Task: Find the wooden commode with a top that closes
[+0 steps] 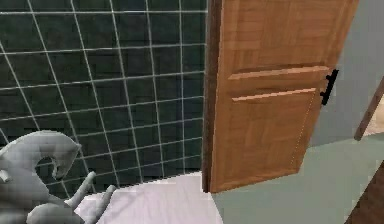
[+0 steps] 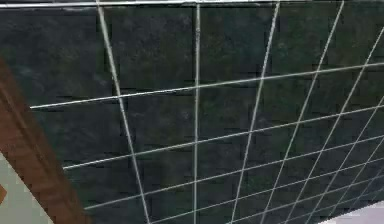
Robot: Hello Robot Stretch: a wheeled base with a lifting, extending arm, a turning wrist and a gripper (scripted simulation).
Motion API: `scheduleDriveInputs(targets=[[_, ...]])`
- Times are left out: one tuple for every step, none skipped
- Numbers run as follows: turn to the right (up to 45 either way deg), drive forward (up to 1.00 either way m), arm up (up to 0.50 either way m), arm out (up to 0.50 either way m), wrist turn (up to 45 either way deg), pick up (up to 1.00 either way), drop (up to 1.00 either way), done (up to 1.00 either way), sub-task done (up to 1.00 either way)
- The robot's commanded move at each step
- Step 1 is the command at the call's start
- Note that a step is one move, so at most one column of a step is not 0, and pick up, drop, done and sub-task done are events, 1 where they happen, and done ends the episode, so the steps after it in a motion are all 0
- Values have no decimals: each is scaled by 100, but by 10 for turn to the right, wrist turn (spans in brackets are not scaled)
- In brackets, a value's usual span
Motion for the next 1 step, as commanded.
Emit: scheduleDriveInputs(targets=[[0, 45, 0, 0, 0, 0, 0, 0, 0]])
